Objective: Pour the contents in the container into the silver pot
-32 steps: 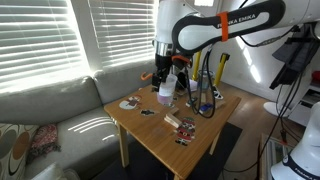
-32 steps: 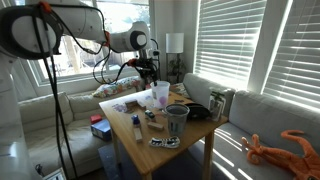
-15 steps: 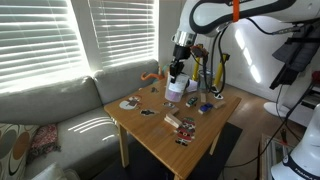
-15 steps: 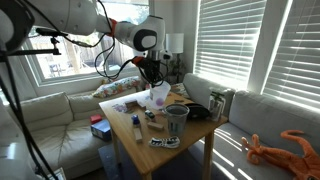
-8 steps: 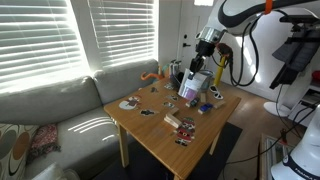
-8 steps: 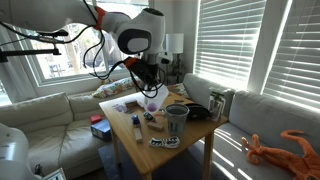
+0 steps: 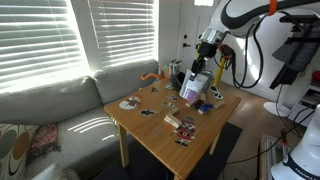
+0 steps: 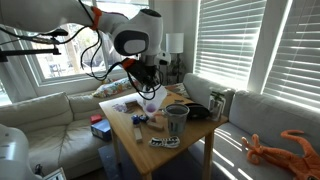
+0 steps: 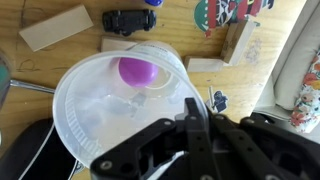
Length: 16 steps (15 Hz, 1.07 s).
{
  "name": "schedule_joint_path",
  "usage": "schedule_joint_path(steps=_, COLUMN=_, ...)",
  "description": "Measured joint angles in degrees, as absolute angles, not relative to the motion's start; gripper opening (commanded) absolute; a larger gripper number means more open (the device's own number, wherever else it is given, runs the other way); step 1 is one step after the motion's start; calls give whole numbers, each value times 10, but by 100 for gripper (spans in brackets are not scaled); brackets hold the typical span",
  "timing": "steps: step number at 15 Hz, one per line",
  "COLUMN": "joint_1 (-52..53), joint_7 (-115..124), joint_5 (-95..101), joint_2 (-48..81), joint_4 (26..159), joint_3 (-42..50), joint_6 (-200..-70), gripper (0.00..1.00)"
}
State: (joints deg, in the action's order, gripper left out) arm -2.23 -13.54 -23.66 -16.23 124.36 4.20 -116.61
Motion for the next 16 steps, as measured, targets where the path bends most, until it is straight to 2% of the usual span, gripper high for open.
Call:
schedule_joint_path(steps=5, joint_1=-22, joint_7=-143, joint_5=-236, joint_2=-163, joint_4=1243, joint_3=56, joint_6=-1166, gripper=1)
schedule_joint_path(steps=16, joint_1=-29, joint_7=-314, joint_5=-318, joint_2=-223, joint_4=1262, joint_3=179, joint_6=-1133, gripper=1)
